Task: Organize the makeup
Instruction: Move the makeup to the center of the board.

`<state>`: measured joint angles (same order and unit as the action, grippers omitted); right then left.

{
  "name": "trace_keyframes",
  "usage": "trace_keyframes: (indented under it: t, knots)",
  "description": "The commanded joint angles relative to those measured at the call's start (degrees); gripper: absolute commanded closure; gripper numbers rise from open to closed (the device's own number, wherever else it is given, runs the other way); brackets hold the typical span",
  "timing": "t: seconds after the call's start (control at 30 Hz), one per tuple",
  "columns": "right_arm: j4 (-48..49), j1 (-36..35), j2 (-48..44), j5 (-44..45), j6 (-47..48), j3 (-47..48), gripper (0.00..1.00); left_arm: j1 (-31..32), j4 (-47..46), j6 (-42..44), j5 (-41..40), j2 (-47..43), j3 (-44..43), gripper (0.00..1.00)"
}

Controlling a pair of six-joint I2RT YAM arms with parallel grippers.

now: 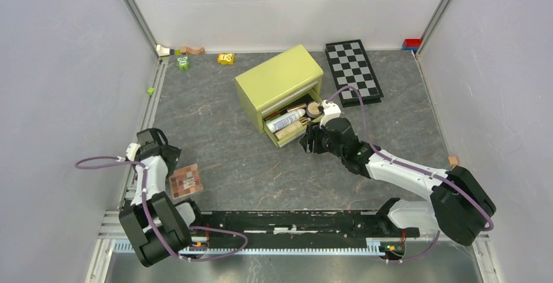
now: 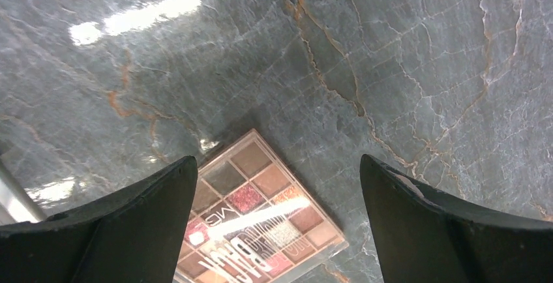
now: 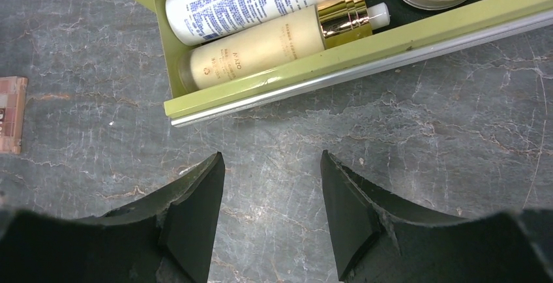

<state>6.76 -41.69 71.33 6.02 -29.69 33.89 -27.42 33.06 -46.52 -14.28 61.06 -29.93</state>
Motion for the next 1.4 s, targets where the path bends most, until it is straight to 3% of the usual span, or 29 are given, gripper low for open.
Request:
trace_keyframes:
  t: [0.0, 0.33, 0.83, 1.13, 1.37]
  knots:
    - [2.2, 0.5, 0.6, -0.9, -0.1, 0.6, 0.38, -0.3, -3.9, -3.0, 4.0, 2.1, 1.7, 0.00]
    - [2.8, 0.7, 1.0, -1.5, -1.4, 0.5, 0.37, 2.8, -6.6, -2.9, 8.3, 2.0, 4.6, 0.01]
    - [0.8, 0.7, -3.2, 4.4, -2.1, -0.8, 0.37, 31.3, -6.6, -12.9, 1.9, 5.8, 1.0, 0.01]
    - [-0.6, 0.8, -5.7, 7.5, -1.6, -2.1, 0.37, 29.4, 6.4, -8.0, -11.7, 2.8, -9.4, 0.00]
    - [-0.4, 0.8, -5.6, 6.6, -1.7, -2.2, 0.36, 16.8, 10.4, -7.7, -4.4, 1.7, -8.7, 0.00]
